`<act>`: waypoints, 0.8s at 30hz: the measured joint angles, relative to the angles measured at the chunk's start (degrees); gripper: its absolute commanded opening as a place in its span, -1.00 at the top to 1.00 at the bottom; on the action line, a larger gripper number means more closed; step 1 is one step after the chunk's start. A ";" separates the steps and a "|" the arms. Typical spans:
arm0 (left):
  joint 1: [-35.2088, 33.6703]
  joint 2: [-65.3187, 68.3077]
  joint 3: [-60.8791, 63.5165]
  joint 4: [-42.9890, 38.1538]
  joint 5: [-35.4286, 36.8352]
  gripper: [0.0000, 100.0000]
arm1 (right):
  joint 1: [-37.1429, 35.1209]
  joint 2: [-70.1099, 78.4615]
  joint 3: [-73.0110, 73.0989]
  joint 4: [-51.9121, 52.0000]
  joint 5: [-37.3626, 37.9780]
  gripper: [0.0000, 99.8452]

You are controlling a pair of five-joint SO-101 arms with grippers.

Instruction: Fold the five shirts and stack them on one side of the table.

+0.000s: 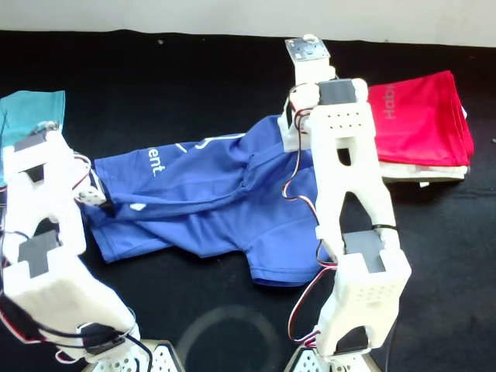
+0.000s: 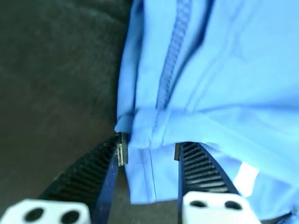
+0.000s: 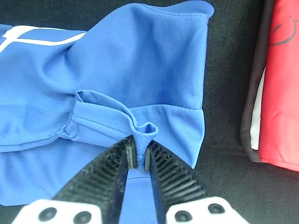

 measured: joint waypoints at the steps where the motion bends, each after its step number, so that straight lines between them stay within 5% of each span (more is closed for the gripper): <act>1: 0.00 0.97 -0.09 -0.70 -0.09 0.65 | 0.00 0.00 0.00 0.00 0.00 0.99; 8: 0.00 2.90 -1.41 -1.49 -0.35 0.66 | 0.00 0.00 0.00 0.00 0.00 0.99; 13: 0.26 3.16 -2.90 -1.49 -0.44 1.00 | 0.00 0.00 0.00 0.00 0.00 0.99; 24: 1.32 3.34 -10.11 4.84 -0.35 0.98 | 0.00 0.00 0.00 0.00 0.00 0.99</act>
